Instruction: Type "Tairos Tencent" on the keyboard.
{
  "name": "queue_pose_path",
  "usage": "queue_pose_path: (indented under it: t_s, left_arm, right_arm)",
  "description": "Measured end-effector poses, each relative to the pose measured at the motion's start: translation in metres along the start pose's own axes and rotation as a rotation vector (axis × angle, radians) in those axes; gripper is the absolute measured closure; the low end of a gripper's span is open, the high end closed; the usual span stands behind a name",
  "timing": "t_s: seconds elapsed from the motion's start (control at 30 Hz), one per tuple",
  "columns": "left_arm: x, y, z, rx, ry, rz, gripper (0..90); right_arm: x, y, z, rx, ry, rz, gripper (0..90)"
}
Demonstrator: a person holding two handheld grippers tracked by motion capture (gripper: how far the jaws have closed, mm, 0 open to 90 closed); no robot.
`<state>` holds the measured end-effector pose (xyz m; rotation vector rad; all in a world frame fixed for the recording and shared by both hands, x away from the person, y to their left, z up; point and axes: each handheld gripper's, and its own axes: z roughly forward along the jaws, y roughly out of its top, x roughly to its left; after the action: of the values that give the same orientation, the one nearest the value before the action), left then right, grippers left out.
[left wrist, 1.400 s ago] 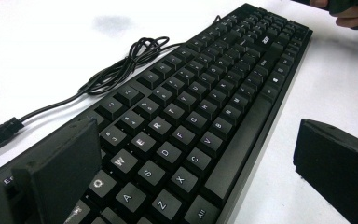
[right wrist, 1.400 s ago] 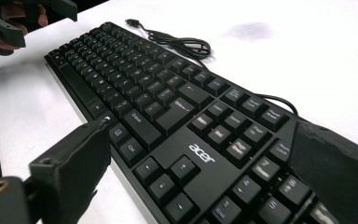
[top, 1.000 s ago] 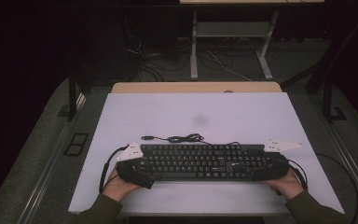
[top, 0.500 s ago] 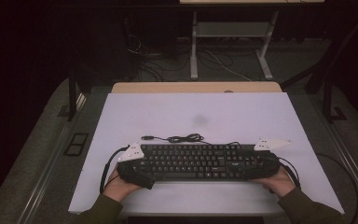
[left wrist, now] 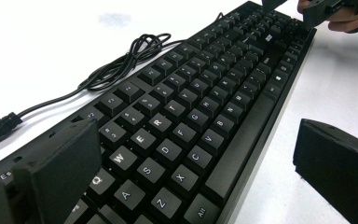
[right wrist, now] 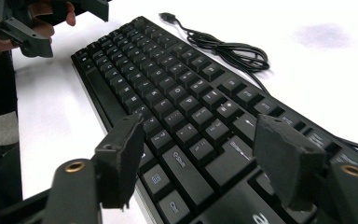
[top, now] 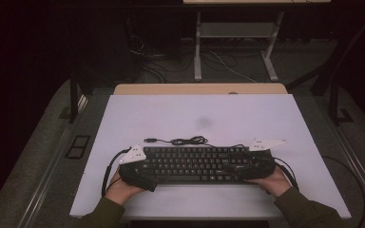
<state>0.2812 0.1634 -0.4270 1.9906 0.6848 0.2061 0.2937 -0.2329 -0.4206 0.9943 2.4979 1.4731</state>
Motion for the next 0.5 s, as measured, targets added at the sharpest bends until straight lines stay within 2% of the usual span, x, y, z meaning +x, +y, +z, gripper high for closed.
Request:
queue_pose_path:
  t_s: [0.27,0.5]
  left_arm:
    - [-0.001,0.0,0.0,0.005,0.0,0.003,0.0]
    - [-0.002,0.0,0.001,0.012,-0.01,0.017,0.0]
  right_arm:
    - [0.005,0.006,0.012,0.016,0.016,-0.022,45.5]
    - [0.01,0.005,0.015,0.039,0.028,-0.067,58.3]
